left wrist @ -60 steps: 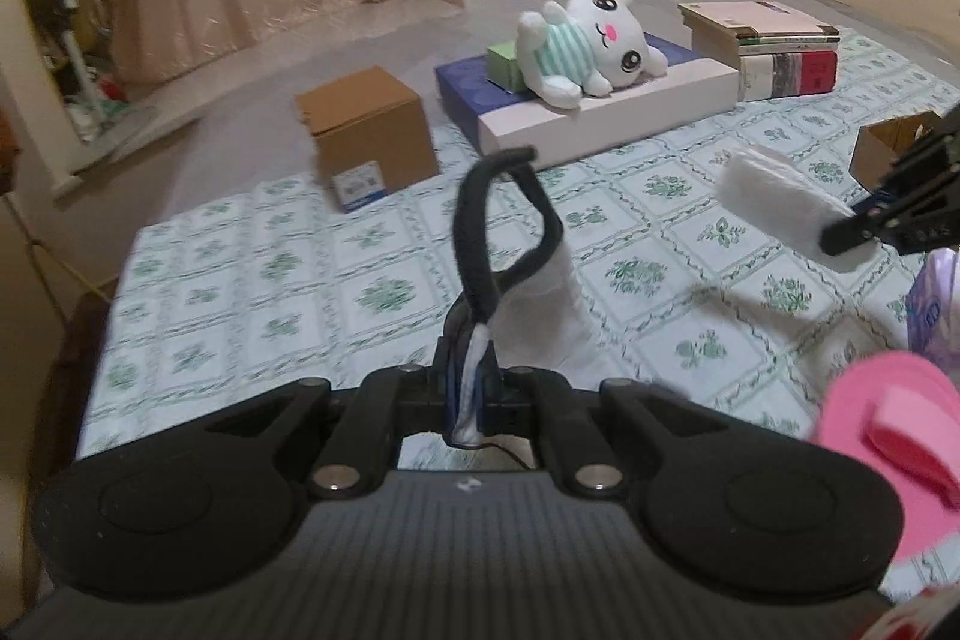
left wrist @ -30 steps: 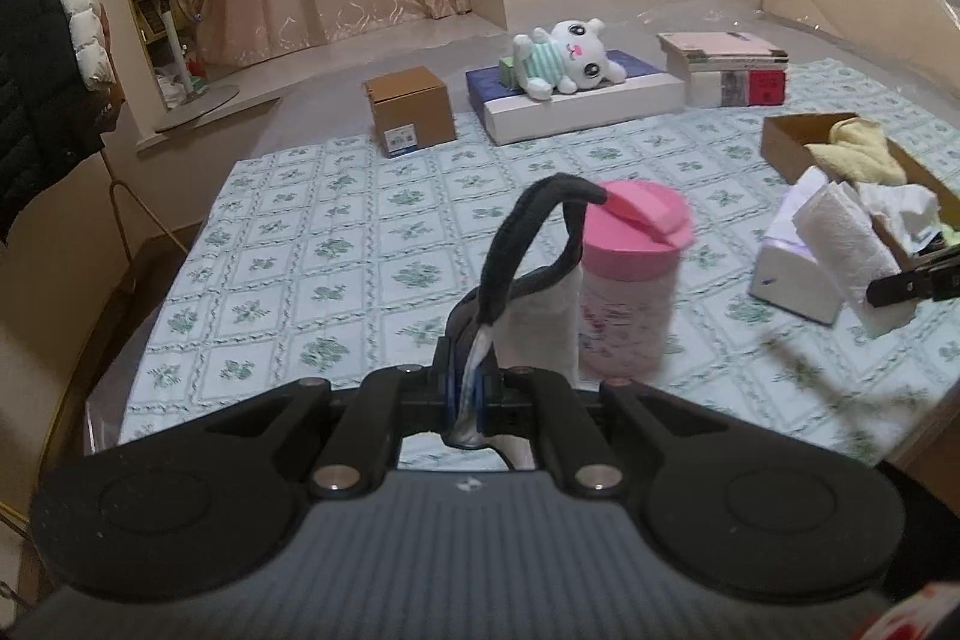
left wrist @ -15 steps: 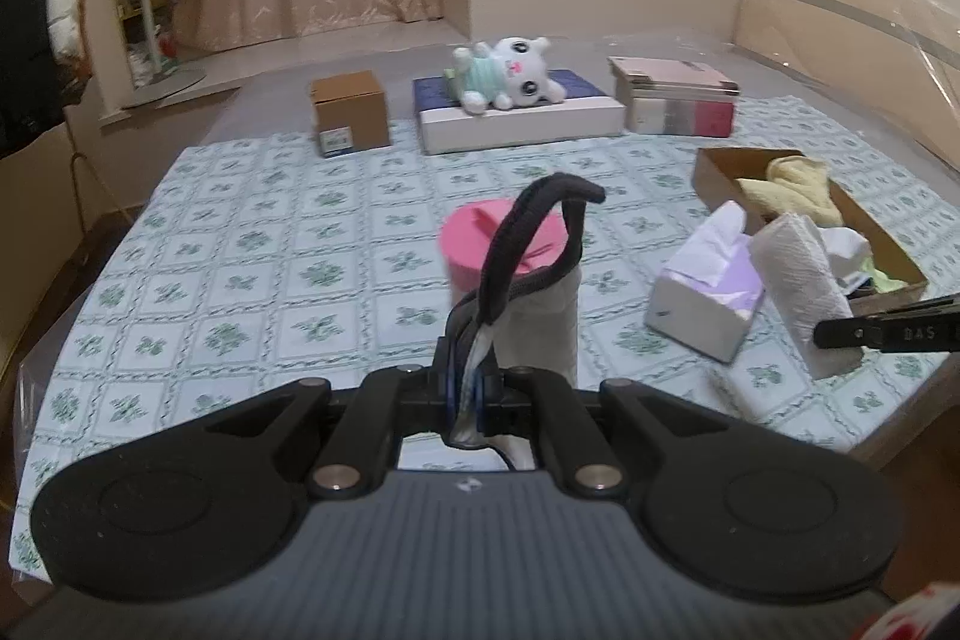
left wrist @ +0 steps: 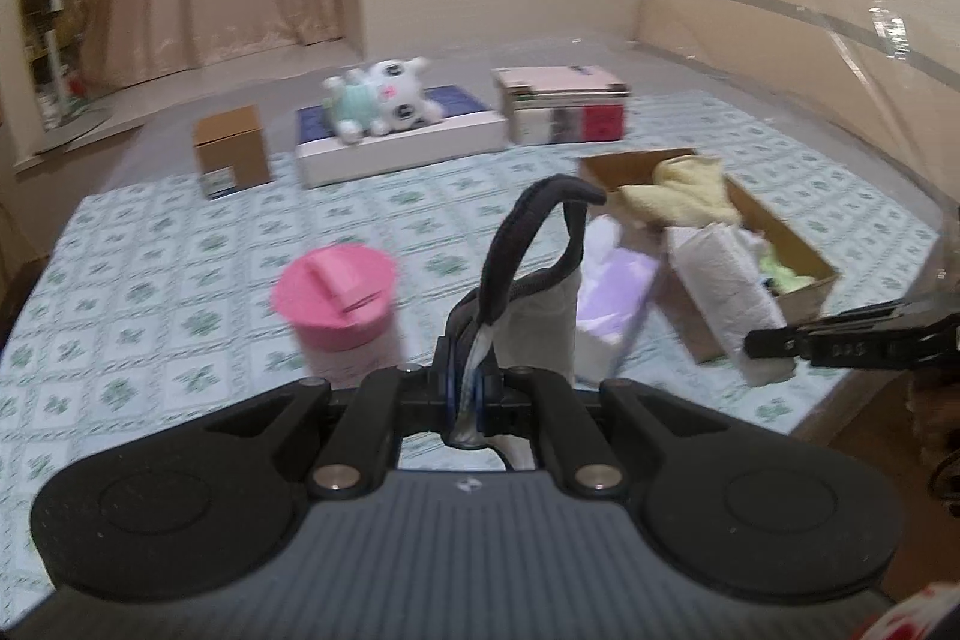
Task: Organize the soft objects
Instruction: 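Carry the mask with the left gripper toward the box while the right gripper carries the pad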
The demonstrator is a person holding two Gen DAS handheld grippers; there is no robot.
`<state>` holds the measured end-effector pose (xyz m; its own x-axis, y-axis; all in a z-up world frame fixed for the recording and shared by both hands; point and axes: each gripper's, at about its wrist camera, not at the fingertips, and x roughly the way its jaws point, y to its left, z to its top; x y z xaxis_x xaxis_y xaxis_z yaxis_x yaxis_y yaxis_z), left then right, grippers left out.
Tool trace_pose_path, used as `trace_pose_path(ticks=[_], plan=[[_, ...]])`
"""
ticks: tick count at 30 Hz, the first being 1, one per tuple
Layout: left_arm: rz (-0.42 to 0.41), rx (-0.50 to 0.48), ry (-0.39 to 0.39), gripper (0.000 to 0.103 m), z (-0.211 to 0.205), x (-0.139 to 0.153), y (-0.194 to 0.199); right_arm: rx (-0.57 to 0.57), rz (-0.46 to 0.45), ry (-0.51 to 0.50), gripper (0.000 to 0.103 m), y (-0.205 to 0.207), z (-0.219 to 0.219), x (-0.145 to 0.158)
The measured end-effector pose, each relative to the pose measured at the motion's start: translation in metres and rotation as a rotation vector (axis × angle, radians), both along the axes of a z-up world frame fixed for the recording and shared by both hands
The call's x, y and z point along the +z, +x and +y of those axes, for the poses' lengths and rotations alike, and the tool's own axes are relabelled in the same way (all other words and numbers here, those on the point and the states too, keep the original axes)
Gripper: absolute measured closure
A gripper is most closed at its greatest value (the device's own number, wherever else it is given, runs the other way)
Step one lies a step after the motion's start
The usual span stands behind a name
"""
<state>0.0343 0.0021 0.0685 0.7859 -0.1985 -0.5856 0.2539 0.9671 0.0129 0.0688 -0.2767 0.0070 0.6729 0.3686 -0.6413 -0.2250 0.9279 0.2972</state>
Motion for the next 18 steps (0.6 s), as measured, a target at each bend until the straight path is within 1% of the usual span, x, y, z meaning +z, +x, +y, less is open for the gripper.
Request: trace_pose_path(ticks=[6, 11, 18], plan=[[0.001, -0.102, -0.025, 0.098, -0.044, 0.004, 0.019, -0.080, -0.026, 0.005, 0.095, -0.009, -0.036, 0.008], [-0.015, -0.181, -0.030, 0.098, -0.085, 0.012, 0.039, -0.160, -0.055, 0.009, 0.095, -0.011, -0.072, 0.019], [-0.015, -0.271, -0.046, 0.098, -0.134, 0.017, 0.071, -0.224, -0.072, -0.015, 0.095, -0.005, -0.110, 0.027]])
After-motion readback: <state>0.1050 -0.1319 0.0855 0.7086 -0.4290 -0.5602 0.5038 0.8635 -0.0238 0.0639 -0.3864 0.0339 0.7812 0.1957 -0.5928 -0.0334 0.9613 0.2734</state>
